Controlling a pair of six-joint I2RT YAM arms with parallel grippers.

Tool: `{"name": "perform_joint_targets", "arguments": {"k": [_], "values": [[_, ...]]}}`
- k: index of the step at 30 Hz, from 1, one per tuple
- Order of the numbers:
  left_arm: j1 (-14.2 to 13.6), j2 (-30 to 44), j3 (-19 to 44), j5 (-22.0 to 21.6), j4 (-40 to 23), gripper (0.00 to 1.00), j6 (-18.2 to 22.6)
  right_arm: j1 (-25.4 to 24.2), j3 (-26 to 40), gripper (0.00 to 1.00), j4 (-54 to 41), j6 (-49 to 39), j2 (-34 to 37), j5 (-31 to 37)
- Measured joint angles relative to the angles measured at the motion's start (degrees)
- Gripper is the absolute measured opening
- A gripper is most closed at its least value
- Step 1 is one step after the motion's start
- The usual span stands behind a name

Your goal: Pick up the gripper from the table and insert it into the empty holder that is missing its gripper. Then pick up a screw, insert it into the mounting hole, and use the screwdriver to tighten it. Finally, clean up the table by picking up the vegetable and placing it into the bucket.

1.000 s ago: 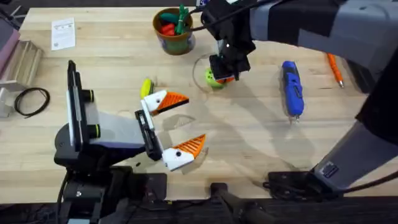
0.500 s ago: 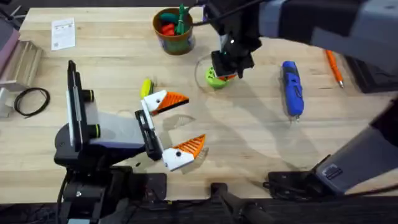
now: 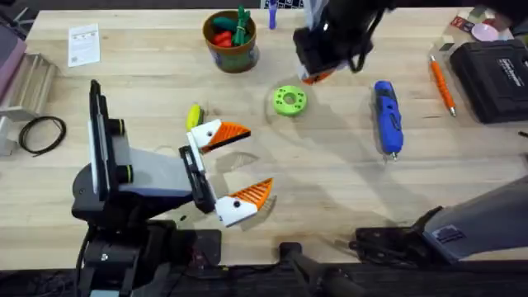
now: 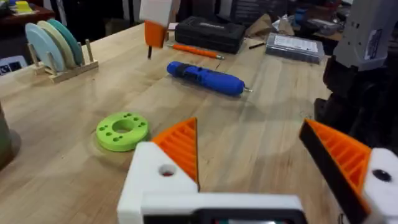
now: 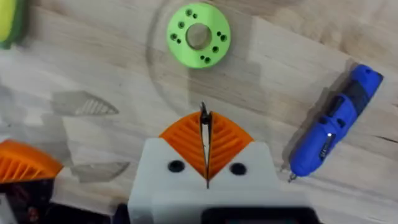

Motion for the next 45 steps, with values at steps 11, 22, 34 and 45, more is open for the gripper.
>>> {"name": "perform_joint_targets", "arguments": {"k": [11,22,34,45], "values": [[0.00,-0.02,0.00,0.00,0.00,0.986,-0.02,7.92,16.79,0.006,-8.65,-3.43,-0.66,0.01],[0.00,0.00,0.00,0.00,0.00,0.986,-0.02,23.22,17.96,0.006,-5.21,-15.84,-0.74,-0.05],[0.00,0.00,0.00,0.00,0.00,0.985,-0.02,26.15,17.98,0.006,-3.49,-28.17,-0.74,-6.74],[0.00,-0.01,0.00,0.00,0.00,0.986,-0.02,25.70,17.98,0.006,-3.52,-42.41,-0.72,-7.33]]}}
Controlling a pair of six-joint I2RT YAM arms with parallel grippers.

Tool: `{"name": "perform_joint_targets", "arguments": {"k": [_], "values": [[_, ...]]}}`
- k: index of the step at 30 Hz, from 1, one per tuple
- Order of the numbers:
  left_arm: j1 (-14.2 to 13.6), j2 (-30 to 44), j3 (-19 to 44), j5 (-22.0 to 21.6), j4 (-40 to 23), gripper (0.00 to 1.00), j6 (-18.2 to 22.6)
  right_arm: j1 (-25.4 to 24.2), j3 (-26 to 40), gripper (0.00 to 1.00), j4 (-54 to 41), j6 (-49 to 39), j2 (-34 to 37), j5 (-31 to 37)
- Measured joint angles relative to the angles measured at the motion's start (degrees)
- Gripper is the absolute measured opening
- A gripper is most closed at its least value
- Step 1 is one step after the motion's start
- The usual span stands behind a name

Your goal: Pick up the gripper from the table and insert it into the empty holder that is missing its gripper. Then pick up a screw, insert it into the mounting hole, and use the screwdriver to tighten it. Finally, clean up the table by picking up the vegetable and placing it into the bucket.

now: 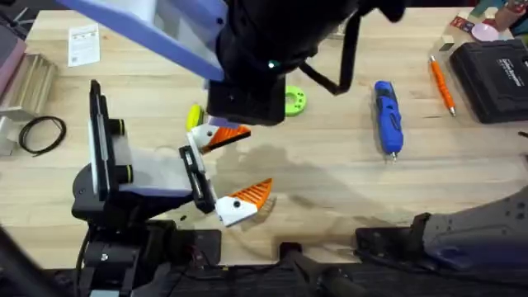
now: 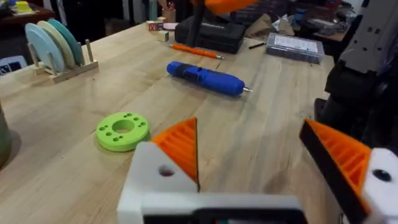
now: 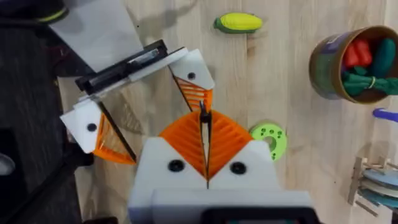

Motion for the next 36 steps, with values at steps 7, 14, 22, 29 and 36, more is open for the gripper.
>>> {"name": "perform_joint_targets", "arguments": {"k": [7,14,22,29,36], "values": [[0.00,0.01,0.00,0.00,0.00,0.985,0.00,-2.68,0.02,0.006,-0.33,-3.40,0.94,-3.01],[0.00,0.01,0.00,0.00,0.00,0.985,0.00,-4.14,0.02,0.006,-0.31,-6.21,3.64,-6.76],[0.00,0.00,0.00,0.00,0.00,0.985,0.00,-4.14,0.02,0.006,-0.33,-8.87,4.93,-8.28],[0.00,0.01,0.00,0.00,0.00,0.985,0.00,-4.14,0.02,0.006,-0.37,-9.09,7.14,-8.44],[0.00,0.01,0.00,0.00,0.00,0.985,0.00,-4.14,0.02,0.006,-0.33,-9.09,7.28,-8.54]]}}
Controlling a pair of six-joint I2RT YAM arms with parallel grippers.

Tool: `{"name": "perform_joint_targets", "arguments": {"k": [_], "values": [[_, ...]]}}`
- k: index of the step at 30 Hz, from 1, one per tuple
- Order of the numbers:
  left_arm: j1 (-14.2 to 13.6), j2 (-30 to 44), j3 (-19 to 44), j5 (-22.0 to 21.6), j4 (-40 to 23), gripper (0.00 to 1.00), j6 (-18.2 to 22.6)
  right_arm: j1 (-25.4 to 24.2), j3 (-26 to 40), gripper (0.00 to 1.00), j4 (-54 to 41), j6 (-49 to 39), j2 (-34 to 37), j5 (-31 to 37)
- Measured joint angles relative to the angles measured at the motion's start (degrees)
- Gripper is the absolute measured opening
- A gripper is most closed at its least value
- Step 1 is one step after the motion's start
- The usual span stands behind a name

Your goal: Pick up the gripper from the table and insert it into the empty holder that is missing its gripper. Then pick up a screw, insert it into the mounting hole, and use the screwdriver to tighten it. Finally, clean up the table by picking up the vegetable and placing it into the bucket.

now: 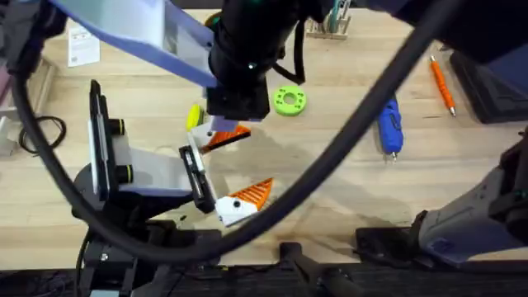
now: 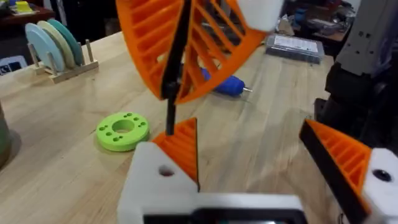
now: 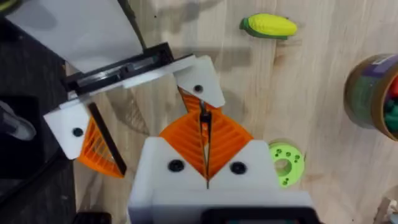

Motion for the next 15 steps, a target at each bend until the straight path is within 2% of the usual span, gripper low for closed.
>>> {"name": "perform_joint_targets", "arguments": {"k": [15], "values": [[0.00,-0.01,0.00,0.00,0.00,0.985,0.00,0.07,0.00,0.006,0.26,0.00,0.00,-1.65]]}}
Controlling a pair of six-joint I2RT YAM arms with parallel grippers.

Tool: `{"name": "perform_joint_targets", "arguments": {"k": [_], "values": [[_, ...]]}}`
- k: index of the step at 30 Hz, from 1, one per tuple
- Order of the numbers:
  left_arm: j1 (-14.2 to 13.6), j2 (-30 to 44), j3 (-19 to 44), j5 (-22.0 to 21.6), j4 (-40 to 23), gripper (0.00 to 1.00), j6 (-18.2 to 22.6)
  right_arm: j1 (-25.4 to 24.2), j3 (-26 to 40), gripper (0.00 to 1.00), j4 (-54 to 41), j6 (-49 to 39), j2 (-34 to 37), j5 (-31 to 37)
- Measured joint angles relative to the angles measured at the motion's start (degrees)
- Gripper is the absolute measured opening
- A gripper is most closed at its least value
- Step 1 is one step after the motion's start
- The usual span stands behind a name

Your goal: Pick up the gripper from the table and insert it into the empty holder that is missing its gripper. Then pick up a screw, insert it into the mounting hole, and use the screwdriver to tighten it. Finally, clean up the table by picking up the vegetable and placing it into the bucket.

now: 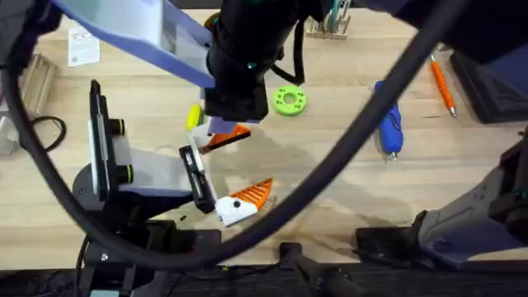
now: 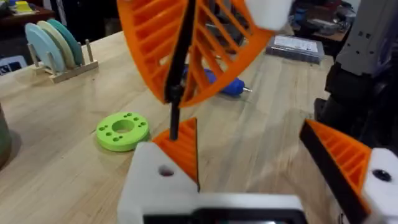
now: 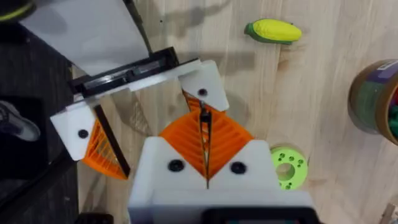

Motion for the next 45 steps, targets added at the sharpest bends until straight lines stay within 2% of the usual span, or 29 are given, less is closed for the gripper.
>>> {"name": "perform_joint_targets", "arguments": {"k": [45], "values": [[0.00,0.01,0.00,0.00,0.00,0.986,0.00,0.04,0.00,0.006,-0.11,0.02,2.36,-0.39]]}}
